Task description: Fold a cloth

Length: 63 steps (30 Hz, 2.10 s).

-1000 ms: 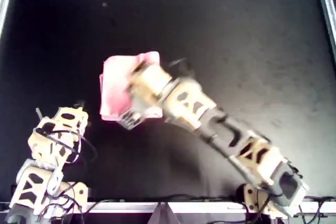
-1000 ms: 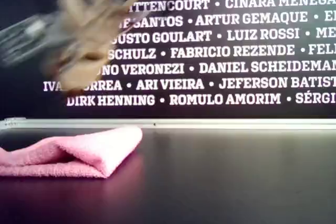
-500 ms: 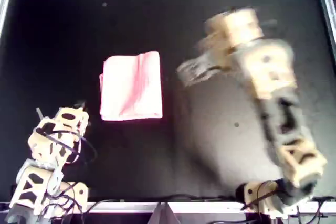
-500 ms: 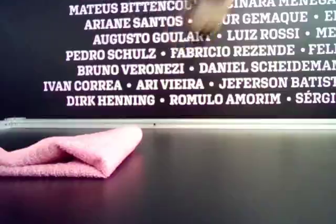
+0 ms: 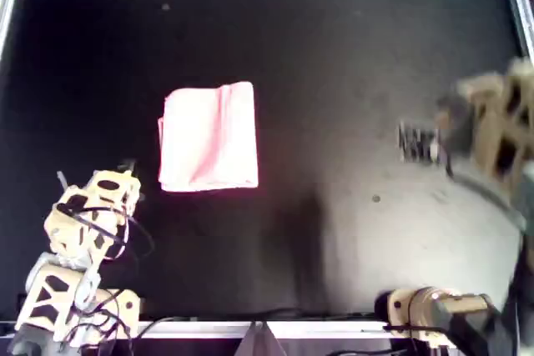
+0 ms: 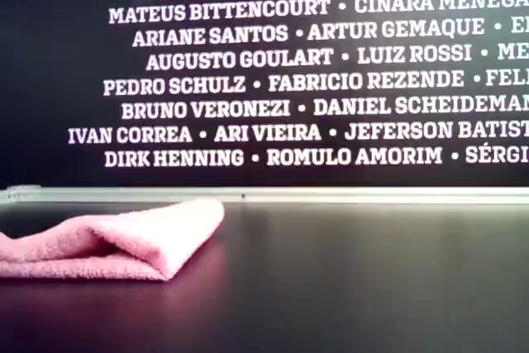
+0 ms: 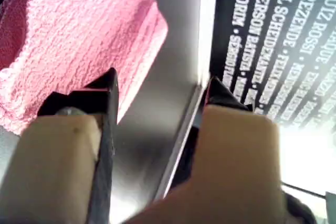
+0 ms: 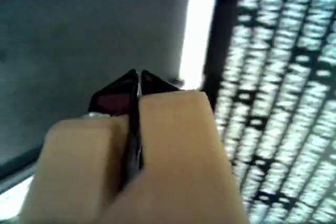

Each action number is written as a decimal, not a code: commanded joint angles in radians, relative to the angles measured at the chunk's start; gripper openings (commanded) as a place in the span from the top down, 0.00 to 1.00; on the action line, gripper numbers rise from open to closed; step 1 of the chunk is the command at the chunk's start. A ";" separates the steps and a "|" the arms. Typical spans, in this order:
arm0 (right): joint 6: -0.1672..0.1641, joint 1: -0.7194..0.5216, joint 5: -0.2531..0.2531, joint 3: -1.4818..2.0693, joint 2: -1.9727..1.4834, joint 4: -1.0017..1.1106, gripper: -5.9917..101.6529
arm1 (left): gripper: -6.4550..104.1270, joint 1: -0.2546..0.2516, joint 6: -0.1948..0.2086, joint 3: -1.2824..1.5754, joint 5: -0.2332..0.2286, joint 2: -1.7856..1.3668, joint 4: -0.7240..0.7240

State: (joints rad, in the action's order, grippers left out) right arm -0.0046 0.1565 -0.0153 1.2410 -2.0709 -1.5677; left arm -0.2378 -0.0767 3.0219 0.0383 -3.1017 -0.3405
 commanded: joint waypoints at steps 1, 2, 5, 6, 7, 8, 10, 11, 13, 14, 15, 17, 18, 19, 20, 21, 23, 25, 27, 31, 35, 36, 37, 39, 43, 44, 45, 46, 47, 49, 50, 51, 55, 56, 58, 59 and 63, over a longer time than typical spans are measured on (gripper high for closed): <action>-0.005 -0.017 0.012 0.341 -0.161 0.120 0.93 | 0.41 0.052 0.008 -0.025 -0.006 -0.012 0.012; -0.005 -0.018 0.008 0.439 -0.204 0.186 0.93 | 0.41 0.077 0.008 -0.015 -0.006 -0.012 0.012; -0.006 -0.018 0.012 0.730 -0.357 0.425 0.93 | 0.41 0.160 0.009 -0.014 -0.006 -0.014 0.012; -0.006 -0.018 0.012 0.822 -0.411 0.515 0.93 | 0.41 0.178 0.009 -0.014 -0.006 -0.014 0.012; -0.006 -0.018 0.000 0.913 -0.465 0.603 0.93 | 0.41 0.189 0.009 -0.014 -0.006 -0.014 0.012; -0.006 -0.018 -0.002 1.000 -0.520 0.683 0.93 | 0.41 0.193 0.009 -0.014 -0.006 -0.014 0.012; -0.006 -0.018 -0.002 1.166 -0.627 0.827 0.93 | 0.41 0.193 0.009 -0.014 0.012 -0.014 0.012; -0.006 -0.018 -0.002 1.235 -0.683 0.884 0.93 | 0.41 0.193 0.009 -0.014 0.014 -0.014 0.012; -0.006 -0.018 -0.002 1.367 -0.805 0.985 0.93 | 0.41 0.196 0.009 -0.014 0.014 -0.014 0.011; -0.006 -0.018 -0.003 1.425 -0.867 1.029 0.93 | 0.41 0.198 0.009 -0.014 0.012 -0.014 0.011; -0.006 -0.018 -0.003 1.477 -0.916 1.068 0.93 | 0.42 0.199 0.009 -0.014 0.011 -0.014 0.011; -0.006 -0.020 -0.005 1.575 -1.028 1.127 0.93 | 0.46 0.222 0.009 -0.014 0.009 -0.014 0.009; -0.006 -0.021 -0.005 1.612 -1.052 1.150 0.93 | 0.49 0.233 0.009 -0.014 0.006 -0.014 0.009; -0.006 -0.029 -0.005 1.640 -1.062 1.169 0.93 | 0.53 0.241 0.009 -0.014 0.006 -0.014 0.009; -0.006 -0.041 -0.005 1.672 -1.055 1.184 0.92 | 0.57 0.242 0.009 -0.014 0.009 -0.015 0.009; -0.006 -0.060 -0.005 1.697 -1.051 1.197 0.92 | 0.62 0.242 0.009 -0.014 0.012 -0.015 0.009; -0.006 -0.120 -0.005 1.747 -1.048 1.207 0.92 | 0.73 0.242 0.009 -0.014 0.012 -0.015 0.009; -0.006 -0.192 0.006 1.770 -1.048 1.207 0.92 | 0.84 0.242 0.009 -0.014 0.012 -0.015 0.009; -0.006 -0.227 0.012 1.798 -1.048 1.207 0.93 | 0.95 0.244 0.009 -0.014 0.012 -0.015 0.009; -0.006 -0.230 0.014 1.798 -1.048 1.187 0.93 | 0.96 0.261 0.009 -0.014 0.012 -0.015 0.009; 0.009 -0.225 0.015 1.798 -1.048 1.186 0.93 | 0.95 0.265 0.009 -0.014 0.014 -0.015 -0.037; 0.009 -0.229 0.015 1.798 -1.048 1.184 0.93 | 0.95 0.265 0.009 -0.014 0.014 -0.015 -0.071; 0.009 -0.229 0.015 1.798 -1.048 1.178 0.93 | 0.95 0.265 0.009 -0.014 0.014 -0.017 -0.112; 0.009 -0.229 0.017 1.798 -1.048 1.135 0.93 | 0.95 0.265 0.009 -0.014 0.014 -0.018 -0.202; 0.008 -0.229 0.017 1.798 -1.048 0.977 0.93 | 0.95 0.265 -0.005 -0.014 0.014 -0.020 -0.310; 0.000 -0.229 0.017 1.798 -1.048 0.936 0.92 | 0.95 0.265 -0.005 -0.014 0.014 -0.020 -0.327; -0.005 -0.229 0.017 1.798 -1.048 0.899 0.92 | 0.95 0.265 -0.005 -0.014 0.014 -0.020 -0.330; -0.005 -0.229 0.017 1.798 -1.048 0.868 0.92 | 0.95 0.265 -0.005 -0.014 0.014 -0.020 -0.330; -0.005 -0.229 0.017 1.798 -1.048 0.839 0.92 | 0.95 0.265 -0.005 -0.014 0.014 -0.020 -0.331; -0.006 -0.229 0.017 1.798 -1.048 0.793 0.92 | 0.95 0.265 0.000 -0.014 0.014 -0.018 -0.339; -0.006 -0.229 0.017 1.798 -1.048 0.773 0.92 | 0.95 0.265 -0.005 -0.014 0.014 -0.018 -0.356; -0.006 -0.229 0.017 1.798 -1.048 0.759 0.92 | 0.95 0.265 -0.005 -0.014 0.014 -0.018 -0.385; -0.006 -0.230 0.006 1.798 -1.048 0.744 0.92 | 0.95 0.265 -0.005 -0.014 0.012 -0.018 -0.514; -0.006 -0.230 0.000 1.798 -1.048 0.744 0.92 | 0.95 0.265 -0.005 -0.014 0.009 -0.018 -0.517; -0.006 -0.230 -0.003 1.798 -1.048 0.741 0.92 | 0.95 0.265 -0.005 -0.014 0.009 -0.018 -0.509; -0.006 -0.230 -0.003 1.799 -1.048 0.739 0.92 | 0.95 0.265 -0.005 -0.014 0.009 -0.018 -0.508; 0.011 -0.218 0.015 1.798 -1.048 0.718 0.93 | 0.95 0.264 0.009 -0.014 0.012 -0.015 -0.508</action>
State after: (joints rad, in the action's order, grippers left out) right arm -0.0015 -0.0644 -0.0107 3.0235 -3.0802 -0.8330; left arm 0.0046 -0.0736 3.0219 0.0491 -3.1032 -0.8468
